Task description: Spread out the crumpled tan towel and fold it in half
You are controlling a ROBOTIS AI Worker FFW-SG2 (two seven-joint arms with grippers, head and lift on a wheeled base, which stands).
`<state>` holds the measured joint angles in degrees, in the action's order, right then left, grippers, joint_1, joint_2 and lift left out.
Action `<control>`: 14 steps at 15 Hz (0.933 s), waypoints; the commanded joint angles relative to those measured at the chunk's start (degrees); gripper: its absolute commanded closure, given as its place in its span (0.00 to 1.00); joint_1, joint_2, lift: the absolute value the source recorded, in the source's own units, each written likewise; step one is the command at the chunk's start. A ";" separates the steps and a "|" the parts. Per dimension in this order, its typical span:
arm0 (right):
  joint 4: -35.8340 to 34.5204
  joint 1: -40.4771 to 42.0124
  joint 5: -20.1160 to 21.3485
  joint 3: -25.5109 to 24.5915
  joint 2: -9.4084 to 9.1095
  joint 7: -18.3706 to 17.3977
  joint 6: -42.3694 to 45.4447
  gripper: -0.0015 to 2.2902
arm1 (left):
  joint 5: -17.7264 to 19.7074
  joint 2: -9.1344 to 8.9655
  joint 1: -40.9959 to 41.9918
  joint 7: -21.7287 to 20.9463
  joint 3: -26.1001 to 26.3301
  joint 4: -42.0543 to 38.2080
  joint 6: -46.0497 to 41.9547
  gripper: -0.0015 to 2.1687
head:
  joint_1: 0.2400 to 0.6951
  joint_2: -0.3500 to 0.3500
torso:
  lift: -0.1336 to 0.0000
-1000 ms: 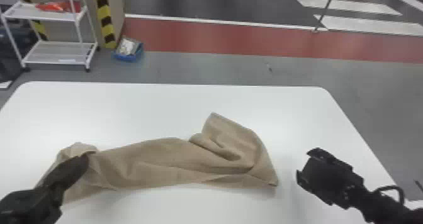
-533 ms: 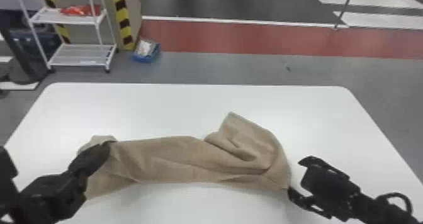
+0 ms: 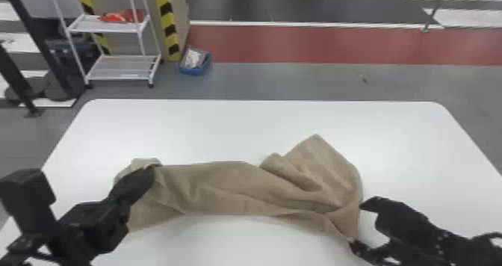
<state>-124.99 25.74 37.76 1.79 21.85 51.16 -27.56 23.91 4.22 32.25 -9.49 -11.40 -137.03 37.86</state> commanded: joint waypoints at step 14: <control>1.50 0.72 -4.54 -2.32 -0.05 -4.31 1.41 0.62 | -0.18 0.09 0.00 -0.17 0.33 0.00 0.25 0.66 | 1.00 0.50 | 0.07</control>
<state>-124.64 26.67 33.41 -0.42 21.80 49.27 -26.68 23.75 4.25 32.16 -9.66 -11.06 -137.03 38.01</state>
